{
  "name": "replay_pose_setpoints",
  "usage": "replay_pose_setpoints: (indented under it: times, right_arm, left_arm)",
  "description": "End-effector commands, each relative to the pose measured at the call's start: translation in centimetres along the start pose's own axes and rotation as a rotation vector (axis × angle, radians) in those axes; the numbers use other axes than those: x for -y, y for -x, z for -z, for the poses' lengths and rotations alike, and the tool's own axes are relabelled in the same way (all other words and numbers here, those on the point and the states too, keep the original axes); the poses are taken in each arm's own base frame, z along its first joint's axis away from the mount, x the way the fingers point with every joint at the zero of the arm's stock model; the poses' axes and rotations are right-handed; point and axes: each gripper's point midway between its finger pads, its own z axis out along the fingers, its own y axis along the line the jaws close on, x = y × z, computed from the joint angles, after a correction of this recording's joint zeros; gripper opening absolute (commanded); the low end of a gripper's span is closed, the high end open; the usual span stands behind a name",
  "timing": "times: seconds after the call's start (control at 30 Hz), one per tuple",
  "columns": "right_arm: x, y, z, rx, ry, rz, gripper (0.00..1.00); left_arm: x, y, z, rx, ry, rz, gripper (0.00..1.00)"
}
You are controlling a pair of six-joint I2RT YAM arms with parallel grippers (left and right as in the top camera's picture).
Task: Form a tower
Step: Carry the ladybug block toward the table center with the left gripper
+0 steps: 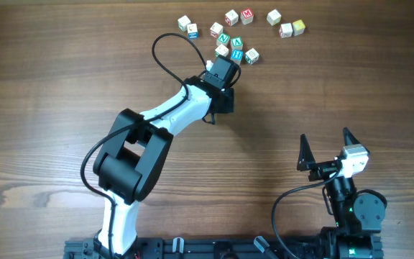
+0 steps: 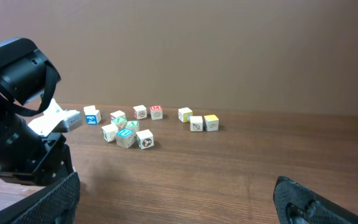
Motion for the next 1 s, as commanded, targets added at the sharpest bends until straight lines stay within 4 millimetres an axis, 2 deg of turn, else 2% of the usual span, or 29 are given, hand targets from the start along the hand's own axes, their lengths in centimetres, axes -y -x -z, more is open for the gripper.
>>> replay_pose_setpoints:
  times: [0.0,0.2,0.37,0.5,0.67,0.73,0.9,0.97]
  right_arm:
    - [0.3,0.1,0.0,0.006,-0.013,-0.012,1.0]
    - [0.3,0.1,0.0,0.006,-0.014,-0.012,1.0]
    - [0.3,0.1,0.0,0.006,-0.013,-0.012,1.0]
    - [0.3,0.1,0.0,0.006,-0.013,-0.012,1.0]
    - [0.3,0.1,0.0,0.006,-0.014,-0.012,1.0]
    - [0.3,0.1,0.0,0.006,-0.013,-0.012,1.0]
    - [0.3,0.1,0.0,0.006,-0.014,-0.012,1.0]
    - [0.3,0.1,0.0,0.006,-0.014,-0.012,1.0]
  left_arm:
    - [-0.4,-0.5,-0.6,-0.016,0.016,0.051,0.28]
    - [-0.6,-0.8,-0.6,-0.028,0.023,0.05,0.44]
    - [-0.5,-0.9,-0.6,-0.032,0.021,0.049,0.62]
    - [0.2,-1.4,0.4,-0.064,-0.024,0.05,0.72]
    - [1.2,-2.0,3.3,-0.078,-0.034,0.02,0.75]
    - [1.9,-2.3,4.3,-0.078,-0.041,-0.02,0.8]
    - [4.1,-4.1,8.8,-0.079,-0.049,-0.149,1.0]
    - [4.0,-4.8,10.4,-0.082,-0.027,-0.169,1.0]
